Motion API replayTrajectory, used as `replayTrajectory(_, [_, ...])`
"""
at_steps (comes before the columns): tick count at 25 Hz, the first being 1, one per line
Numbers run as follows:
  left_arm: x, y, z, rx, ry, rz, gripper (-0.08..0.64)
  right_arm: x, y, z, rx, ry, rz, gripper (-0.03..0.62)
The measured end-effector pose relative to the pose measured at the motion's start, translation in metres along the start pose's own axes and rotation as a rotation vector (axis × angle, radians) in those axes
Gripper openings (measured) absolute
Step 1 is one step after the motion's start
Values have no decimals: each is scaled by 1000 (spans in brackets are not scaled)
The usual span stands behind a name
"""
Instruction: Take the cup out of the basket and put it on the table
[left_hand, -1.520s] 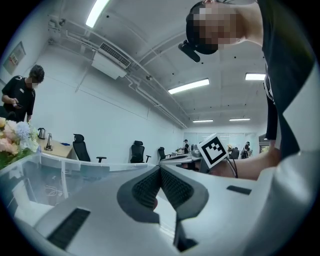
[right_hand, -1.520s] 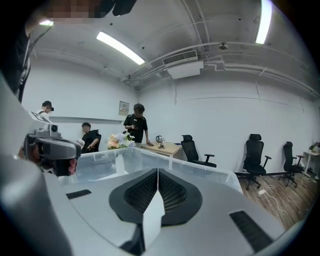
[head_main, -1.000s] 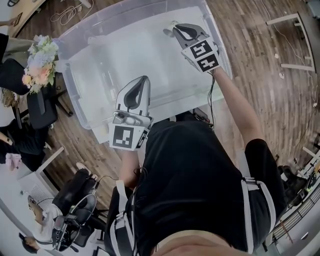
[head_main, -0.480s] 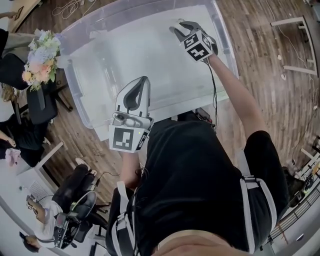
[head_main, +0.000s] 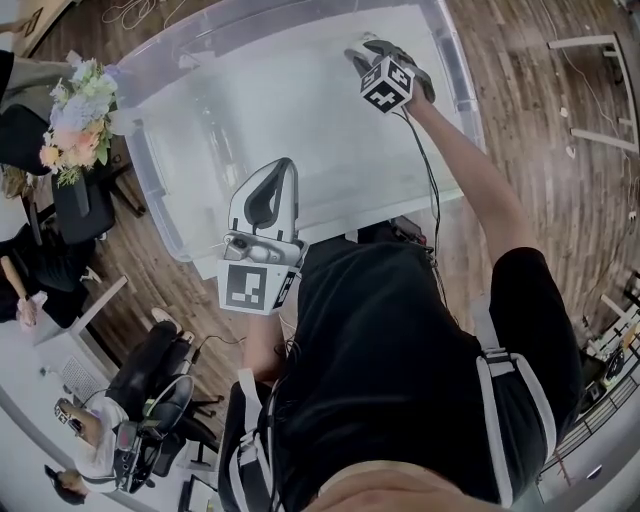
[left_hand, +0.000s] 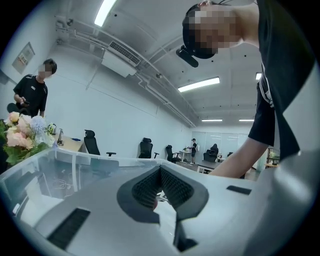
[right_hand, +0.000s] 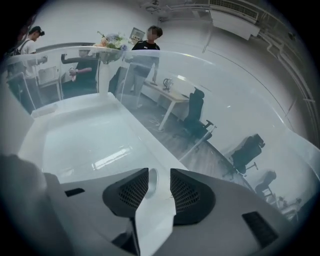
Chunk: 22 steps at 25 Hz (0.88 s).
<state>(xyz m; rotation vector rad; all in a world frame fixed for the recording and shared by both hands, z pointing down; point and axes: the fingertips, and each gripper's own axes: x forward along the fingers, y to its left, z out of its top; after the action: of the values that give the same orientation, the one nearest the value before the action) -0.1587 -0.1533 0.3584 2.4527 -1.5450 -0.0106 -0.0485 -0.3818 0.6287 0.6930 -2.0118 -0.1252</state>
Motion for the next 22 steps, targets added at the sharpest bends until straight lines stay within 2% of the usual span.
replayTrajectory(4, [0, 1, 1, -4, 0, 11, 17, 14, -1, -10, -28, 36, -7, 132])
replayTrajectory(12, [1, 2, -1, 1, 13, 26, 18, 35, -5, -22, -21, 86, -28, 132])
replayTrajectory(16, [2, 4, -3, 1, 20, 36, 18, 45, -1, -25, -57, 102, -36, 132])
replayTrajectory(22, [2, 5, -3, 3, 21, 47, 17, 52, -5, -32, -117, 120, -92, 132])
